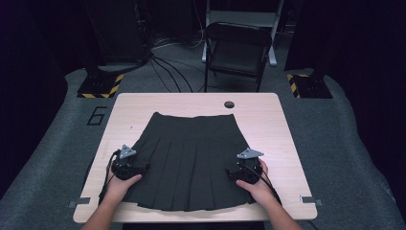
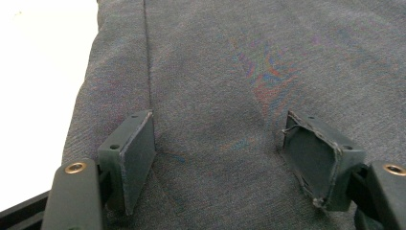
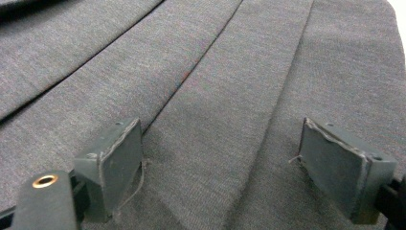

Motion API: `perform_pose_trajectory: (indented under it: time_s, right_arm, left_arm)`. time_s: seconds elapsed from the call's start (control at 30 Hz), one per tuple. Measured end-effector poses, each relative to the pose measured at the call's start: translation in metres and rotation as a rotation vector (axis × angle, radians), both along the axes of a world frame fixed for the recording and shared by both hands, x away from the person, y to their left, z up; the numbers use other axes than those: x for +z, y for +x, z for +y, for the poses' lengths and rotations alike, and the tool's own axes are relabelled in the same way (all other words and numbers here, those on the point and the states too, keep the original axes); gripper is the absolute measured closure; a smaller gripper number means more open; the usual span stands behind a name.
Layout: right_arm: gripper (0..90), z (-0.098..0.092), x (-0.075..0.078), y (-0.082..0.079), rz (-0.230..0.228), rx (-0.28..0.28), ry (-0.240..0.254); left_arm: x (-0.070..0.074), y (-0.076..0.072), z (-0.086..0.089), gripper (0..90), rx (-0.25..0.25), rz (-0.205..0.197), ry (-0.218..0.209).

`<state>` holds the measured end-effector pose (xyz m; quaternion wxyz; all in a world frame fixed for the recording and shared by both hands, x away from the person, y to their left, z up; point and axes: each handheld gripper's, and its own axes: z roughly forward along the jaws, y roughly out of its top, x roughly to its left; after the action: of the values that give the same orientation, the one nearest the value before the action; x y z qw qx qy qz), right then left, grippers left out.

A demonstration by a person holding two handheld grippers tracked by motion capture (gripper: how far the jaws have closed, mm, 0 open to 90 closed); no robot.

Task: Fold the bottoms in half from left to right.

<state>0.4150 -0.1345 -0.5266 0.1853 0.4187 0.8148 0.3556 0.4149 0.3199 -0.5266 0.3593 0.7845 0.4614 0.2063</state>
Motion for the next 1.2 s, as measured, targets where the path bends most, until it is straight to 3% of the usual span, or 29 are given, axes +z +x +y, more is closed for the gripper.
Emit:
perform_pose_trajectory:
  time_s: [0.17, 0.2, 0.37, 0.73, 1.17, 1.2]
  right_arm:
    - [14.8, 0.000, 0.000, 0.000, -0.006, 0.003, -0.004]
    - [14.8, 0.000, 0.000, 0.000, -0.006, 0.003, -0.004]
    - [14.8, 0.000, 0.000, 0.000, -0.006, 0.003, -0.005]
    - [14.8, 0.000, 0.000, 0.000, -0.007, 0.003, -0.004]
    - [14.8, 0.000, 0.000, 0.000, -0.006, 0.003, -0.004]
    - [14.8, 0.000, 0.000, 0.000, -0.006, 0.003, -0.004]
  left_arm:
    - [0.000, 0.000, 0.001, 29.0, 0.011, -0.008, -0.008]
    - [0.001, 0.000, 0.002, 30.5, 0.009, 0.010, -0.011]
    - [0.001, 0.000, 0.002, 33.4, 0.027, 0.002, -0.018]
    - [0.009, -0.001, 0.007, 37.4, 0.056, 0.028, -0.042]
    - [0.021, -0.003, 0.012, 41.3, 0.071, 0.011, -0.050]
    - [0.024, -0.004, 0.014, 41.7, 0.084, -0.005, -0.043]
